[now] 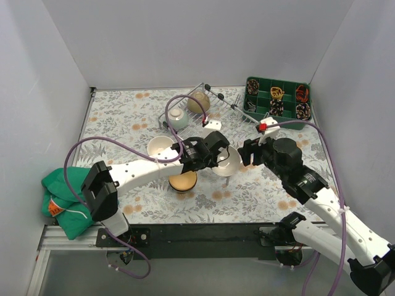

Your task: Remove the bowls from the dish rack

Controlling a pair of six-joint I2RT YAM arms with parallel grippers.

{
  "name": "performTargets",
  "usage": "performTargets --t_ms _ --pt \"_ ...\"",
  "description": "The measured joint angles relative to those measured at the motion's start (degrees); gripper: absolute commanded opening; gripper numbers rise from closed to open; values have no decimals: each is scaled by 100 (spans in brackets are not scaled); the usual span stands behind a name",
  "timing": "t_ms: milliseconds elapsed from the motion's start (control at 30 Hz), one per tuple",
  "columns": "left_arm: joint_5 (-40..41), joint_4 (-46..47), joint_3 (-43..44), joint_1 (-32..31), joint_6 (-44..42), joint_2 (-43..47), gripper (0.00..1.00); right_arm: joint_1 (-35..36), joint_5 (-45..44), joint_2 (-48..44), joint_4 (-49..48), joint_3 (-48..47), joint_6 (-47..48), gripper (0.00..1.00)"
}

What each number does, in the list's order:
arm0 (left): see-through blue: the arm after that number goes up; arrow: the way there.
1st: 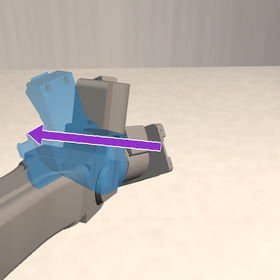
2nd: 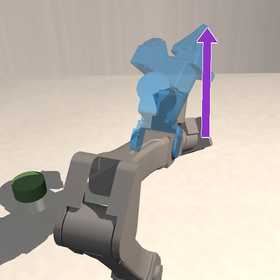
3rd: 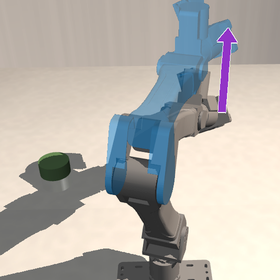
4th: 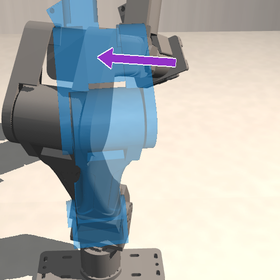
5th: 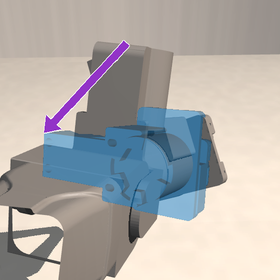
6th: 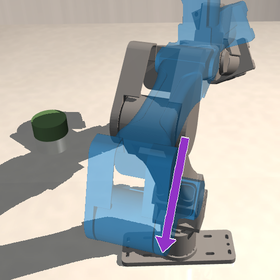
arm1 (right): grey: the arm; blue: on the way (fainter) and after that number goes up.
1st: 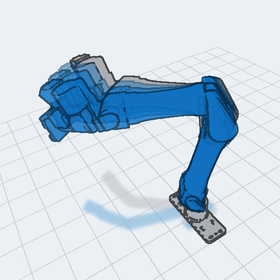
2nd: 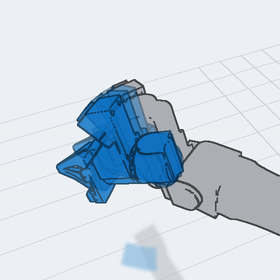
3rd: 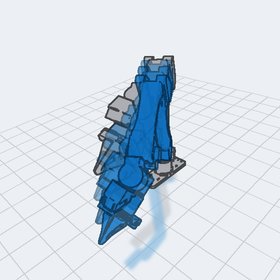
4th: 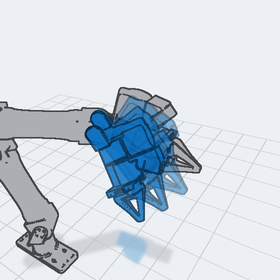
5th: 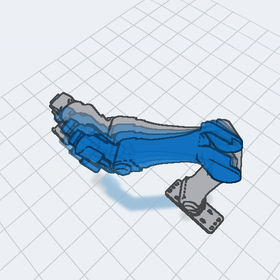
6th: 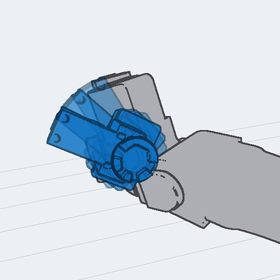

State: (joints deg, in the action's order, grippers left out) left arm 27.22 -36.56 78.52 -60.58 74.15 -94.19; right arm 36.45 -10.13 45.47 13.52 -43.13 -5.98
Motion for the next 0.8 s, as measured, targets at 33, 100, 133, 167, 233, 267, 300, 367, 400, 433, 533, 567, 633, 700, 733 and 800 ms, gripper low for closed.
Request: performTargets --t_ms 33,100,133,167,233,267,300,367,400,433,533,567,633,700,733,800 --pt "-35 -81 0 61 -22 17 0 0 22 -122 -37 52 11 76" --pt "-142 -195 0 247 -66 105 0 0 46 -365 -116 160 15 76" --pt "-201 -245 0 363 -83 164 0 0 48 -463 -142 203 20 77" --pt "-297 -284 0 520 -96 254 0 0 48 -562 -177 245 20 78" --pt "-514 -352 -4 903 -136 509 0 0 42 -730 -205 310 20 80" --pt "-592 -382 -7 1126 -166 660 0 0 42 -793 -232 343 20 81" --pt "-645 -411 -9 1311 -192 802 0 0 39 -839 -256 372 22 81" --pt "-715 -461 -9 1825 -282 1147 0 0 33 -876 -302 420 22 82" --pt "-758 -505 -9 2122 -330 1320 0 0 33 -876 -317 448 22 82" --pt "-826 -544 -9 2430 -387 1456 0 0 35 -876 -321 474 22 82" --pt "-997 -647 -9 3305 -549 1735 0 0 74 -846 -328 568 20 82" --pt "-1088 -678 -9 3685 -623 1794 0 0 94 -837 -328 595 20 82" --pt "-1276 -688 -26 4282 -719 1818 0 0 133 -835 -323 643 17 82" --pt "-1526 -645 -136 4889 -807 1818 0 0 151 -837 -323 656 17 82" --pt "-1628 -634 -221 5184 -855 1814 0 0 155 -844 -326 658 17 82" --pt "-1818 -588 -459 5672 -890 1797 0 0 157 -876 -326 662 17 82"
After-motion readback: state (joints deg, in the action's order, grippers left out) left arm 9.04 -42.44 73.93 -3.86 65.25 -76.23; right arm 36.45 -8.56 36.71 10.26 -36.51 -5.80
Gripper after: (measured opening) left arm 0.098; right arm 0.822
